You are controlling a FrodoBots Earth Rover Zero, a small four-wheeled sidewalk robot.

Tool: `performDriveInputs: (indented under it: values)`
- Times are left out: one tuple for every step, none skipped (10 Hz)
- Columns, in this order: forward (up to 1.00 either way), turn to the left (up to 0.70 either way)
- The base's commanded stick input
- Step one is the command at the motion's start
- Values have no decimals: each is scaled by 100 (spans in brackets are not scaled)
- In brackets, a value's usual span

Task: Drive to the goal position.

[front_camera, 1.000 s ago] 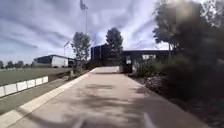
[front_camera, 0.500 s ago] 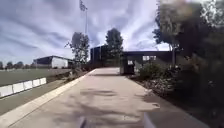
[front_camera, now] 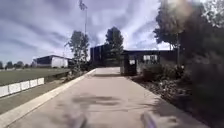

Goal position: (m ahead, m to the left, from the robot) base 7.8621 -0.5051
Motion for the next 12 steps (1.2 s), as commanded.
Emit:
performDriveInputs:
  values:
    - [100, 0]
    - [100, 0]
    - [100, 0]
    - [100, 0]
    - [100, 0]
    - [100, 0]
    - [100, 0]
    - [100, 0]
    - [100, 0]
    - [100, 0]
    - [100, 0]
    - [100, 0]
